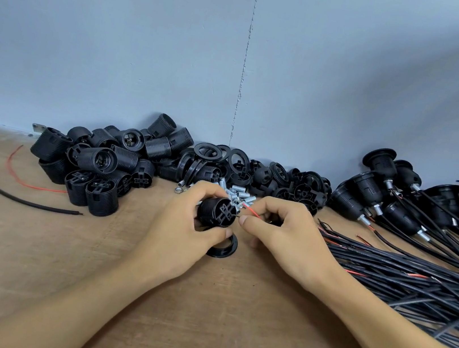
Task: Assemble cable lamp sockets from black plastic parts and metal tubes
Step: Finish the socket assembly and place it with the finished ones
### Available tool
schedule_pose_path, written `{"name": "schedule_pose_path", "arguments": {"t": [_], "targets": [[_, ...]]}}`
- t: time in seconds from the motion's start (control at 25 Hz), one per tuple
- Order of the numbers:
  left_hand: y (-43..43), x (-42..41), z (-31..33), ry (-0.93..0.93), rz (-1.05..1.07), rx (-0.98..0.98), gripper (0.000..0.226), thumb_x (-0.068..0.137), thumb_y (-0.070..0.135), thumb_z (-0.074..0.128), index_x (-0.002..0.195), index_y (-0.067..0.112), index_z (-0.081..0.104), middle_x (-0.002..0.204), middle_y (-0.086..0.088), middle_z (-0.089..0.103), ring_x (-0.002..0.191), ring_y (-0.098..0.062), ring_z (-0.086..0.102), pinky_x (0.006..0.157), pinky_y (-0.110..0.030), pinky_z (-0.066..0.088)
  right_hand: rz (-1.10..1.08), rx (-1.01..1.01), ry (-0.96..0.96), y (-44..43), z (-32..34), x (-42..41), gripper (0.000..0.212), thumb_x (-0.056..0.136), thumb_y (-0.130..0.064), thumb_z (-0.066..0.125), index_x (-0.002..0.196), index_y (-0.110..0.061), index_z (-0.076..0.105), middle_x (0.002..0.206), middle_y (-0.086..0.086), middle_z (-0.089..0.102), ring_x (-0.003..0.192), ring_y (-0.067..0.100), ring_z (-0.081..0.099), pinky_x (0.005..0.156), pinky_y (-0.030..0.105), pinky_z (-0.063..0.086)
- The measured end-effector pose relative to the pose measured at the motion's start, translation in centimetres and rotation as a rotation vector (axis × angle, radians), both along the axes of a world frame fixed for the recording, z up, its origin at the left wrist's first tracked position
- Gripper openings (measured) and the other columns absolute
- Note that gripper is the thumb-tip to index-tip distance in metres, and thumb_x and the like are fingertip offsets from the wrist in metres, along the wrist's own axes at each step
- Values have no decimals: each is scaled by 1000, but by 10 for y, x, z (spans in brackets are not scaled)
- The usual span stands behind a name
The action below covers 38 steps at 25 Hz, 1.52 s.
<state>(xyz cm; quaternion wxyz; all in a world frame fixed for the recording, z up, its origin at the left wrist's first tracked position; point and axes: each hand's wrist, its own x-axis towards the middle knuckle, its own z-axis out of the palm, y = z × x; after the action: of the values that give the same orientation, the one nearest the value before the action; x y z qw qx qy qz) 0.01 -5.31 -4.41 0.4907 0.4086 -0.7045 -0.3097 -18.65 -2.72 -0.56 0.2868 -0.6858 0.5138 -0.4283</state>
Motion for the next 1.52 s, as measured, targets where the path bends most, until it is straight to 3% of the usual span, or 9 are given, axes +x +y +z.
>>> {"name": "schedule_pose_path", "arguments": {"t": [0.2,0.52,0.68,0.84,1.0,1.16,1.24,1.44,1.52], "targets": [[1,2,0,31,-38,17,43,72,23,77,104,42,54,107,9,69,100,-18,71,91,-44,59,30,25,-75,0,1,1,9,86,-13,72,77,-13,71,69,17,67,63,20,65,77,49,56],[2,1,1,50,-62,-20,40,77,27,81,105,39,56,105,9,69,96,-19,72,88,-45,61,8,-91,7,7,4,4,14,87,-17,72,74,-22,71,73,8,68,75,29,63,77,47,53],[4,-1,3,48,-36,-37,39,73,38,81,105,41,58,103,14,70,94,-15,72,87,-47,60,-4,-127,53,8,3,5,16,86,-15,72,73,-23,71,74,2,68,74,21,62,74,39,51],[4,-2,3,22,22,-98,40,73,29,84,105,40,63,100,9,71,98,-20,70,92,-49,56,-37,-237,154,8,3,7,29,83,-14,73,64,-35,65,71,-4,61,71,11,57,67,21,44],[5,-1,3,-40,113,-179,48,70,12,89,108,34,70,104,14,67,103,-10,66,91,-34,56,-49,-336,268,8,1,10,39,81,-13,73,63,-43,56,67,-12,51,71,8,54,65,11,38],[7,0,5,-120,153,-222,49,69,8,89,109,31,72,104,15,68,101,-3,63,83,-9,45,-67,-316,282,8,-2,9,33,84,-14,73,67,-40,58,71,-8,54,74,11,54,66,13,38],[8,0,6,-140,172,-214,48,69,10,89,109,31,73,104,16,68,101,-2,63,84,-6,40,-63,-285,265,7,-3,8,31,85,-16,72,67,-38,59,71,-6,56,74,12,54,67,16,39],[10,0,9,-151,126,-103,44,68,13,89,105,32,74,95,15,70,93,-7,66,88,-35,55,-56,-214,260,8,-7,6,17,87,-20,71,73,-26,65,69,-3,59,70,11,54,68,23,43],[10,1,9,-164,114,-76,42,68,14,89,101,33,73,90,14,71,89,-8,67,85,-35,55,-51,-196,256,7,-8,6,23,87,-18,70,69,-29,61,65,-7,57,65,7,51,62,18,40]]}}
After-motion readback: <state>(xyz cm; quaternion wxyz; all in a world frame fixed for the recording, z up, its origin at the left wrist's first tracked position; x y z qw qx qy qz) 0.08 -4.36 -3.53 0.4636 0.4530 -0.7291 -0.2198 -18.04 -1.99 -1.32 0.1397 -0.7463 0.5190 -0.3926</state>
